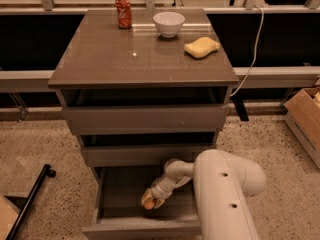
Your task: Pick orange from bottom drawer and place on counter
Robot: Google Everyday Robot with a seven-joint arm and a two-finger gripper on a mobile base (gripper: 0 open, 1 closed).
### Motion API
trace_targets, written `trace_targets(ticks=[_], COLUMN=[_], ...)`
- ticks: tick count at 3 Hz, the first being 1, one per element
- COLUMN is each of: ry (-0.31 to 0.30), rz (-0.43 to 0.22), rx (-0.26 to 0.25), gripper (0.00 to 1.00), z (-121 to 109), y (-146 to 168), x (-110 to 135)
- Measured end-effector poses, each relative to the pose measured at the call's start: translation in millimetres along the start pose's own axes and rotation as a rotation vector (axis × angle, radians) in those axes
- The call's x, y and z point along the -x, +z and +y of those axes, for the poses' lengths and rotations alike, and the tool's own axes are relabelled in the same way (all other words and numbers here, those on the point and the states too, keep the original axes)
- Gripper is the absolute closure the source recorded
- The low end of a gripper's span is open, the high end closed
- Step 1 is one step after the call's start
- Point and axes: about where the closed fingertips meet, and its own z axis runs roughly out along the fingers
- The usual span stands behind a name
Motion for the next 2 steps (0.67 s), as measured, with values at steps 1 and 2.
trace_targets(ticks=[1,2], ry=[-0.023,-0.018], rz=[-0.051,-0.098], rx=[0.071,0.106], gripper=[1.0,1.0], z=[-1.6,-11.7], y=[-63.2,-128.3], x=[-28.6,-69.2])
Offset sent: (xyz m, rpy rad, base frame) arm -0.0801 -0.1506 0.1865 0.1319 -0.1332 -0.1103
